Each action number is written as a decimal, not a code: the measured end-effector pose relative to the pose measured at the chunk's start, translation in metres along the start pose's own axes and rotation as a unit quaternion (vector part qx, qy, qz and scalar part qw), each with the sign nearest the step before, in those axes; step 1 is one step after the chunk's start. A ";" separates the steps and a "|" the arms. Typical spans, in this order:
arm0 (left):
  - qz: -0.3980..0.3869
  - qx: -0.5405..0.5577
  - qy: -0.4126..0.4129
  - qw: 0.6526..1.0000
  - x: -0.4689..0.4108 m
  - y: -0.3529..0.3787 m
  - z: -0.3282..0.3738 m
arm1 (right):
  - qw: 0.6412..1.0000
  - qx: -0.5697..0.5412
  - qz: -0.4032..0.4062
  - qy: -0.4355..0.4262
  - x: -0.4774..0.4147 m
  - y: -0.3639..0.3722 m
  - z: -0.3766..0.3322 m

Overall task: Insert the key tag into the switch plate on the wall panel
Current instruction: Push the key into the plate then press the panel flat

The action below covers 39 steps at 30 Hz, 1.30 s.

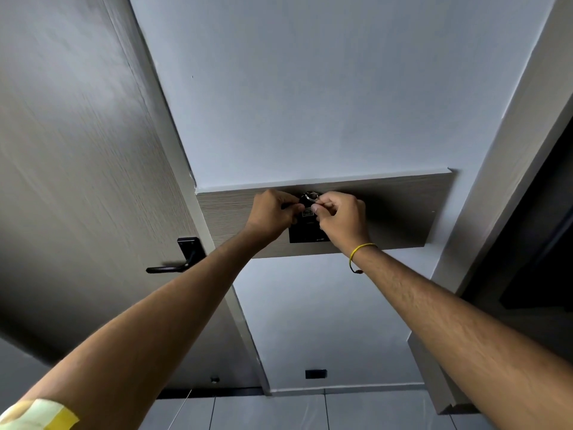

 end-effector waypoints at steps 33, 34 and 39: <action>0.093 -0.268 0.104 0.953 0.043 -0.055 -0.020 | 0.927 0.307 0.105 -0.186 -0.012 -0.077 0.003; 0.084 -0.270 0.095 0.954 0.047 -0.053 -0.028 | 0.921 0.328 0.099 -0.187 -0.011 -0.080 0.010; 0.066 -0.271 0.079 0.957 0.056 -0.053 -0.041 | 0.908 0.370 0.086 -0.177 -0.007 -0.084 0.022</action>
Point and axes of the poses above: each hand's wrist, its own x-axis away from the middle knuckle, its own y-axis out of the palm, z = x × y, the point moved 10 cm from there along -x, towards the middle knuckle, and after that the axes turned 11 degrees about y, right-handed, at the moved point
